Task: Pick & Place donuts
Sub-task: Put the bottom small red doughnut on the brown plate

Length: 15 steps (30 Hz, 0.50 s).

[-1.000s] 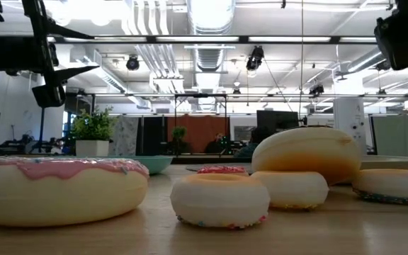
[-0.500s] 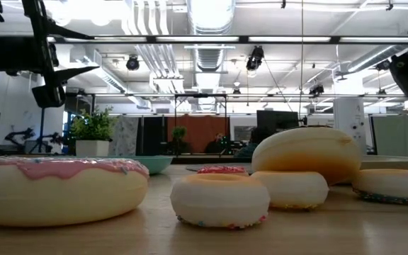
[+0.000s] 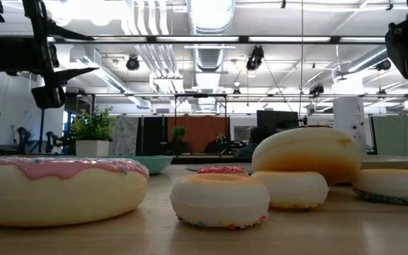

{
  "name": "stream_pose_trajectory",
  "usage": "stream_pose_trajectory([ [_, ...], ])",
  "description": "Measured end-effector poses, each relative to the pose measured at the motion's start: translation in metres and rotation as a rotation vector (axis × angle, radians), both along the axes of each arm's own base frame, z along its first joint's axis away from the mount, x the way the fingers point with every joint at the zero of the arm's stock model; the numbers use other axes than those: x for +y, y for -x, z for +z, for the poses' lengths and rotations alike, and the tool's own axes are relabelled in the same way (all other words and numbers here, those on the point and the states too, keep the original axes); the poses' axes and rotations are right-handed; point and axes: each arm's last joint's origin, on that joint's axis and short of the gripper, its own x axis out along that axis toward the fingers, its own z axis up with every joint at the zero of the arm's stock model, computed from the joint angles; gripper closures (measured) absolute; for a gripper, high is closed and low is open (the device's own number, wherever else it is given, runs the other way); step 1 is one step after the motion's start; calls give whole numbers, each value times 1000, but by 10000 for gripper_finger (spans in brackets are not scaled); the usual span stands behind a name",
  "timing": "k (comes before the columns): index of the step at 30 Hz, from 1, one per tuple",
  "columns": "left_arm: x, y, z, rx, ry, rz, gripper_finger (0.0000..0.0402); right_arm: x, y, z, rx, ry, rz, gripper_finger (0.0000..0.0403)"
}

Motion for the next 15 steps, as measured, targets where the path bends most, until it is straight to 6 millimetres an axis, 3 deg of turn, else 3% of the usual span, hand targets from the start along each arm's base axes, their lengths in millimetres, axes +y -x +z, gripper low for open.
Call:
stream_pose_trajectory([
  [8,0,0,0,3,-7,1,179,-4,2,-12,26,45,-44,164],
  [15,0,0,0,3,-8,1,179,-4,-5,-22,14,50,-9,192],
])
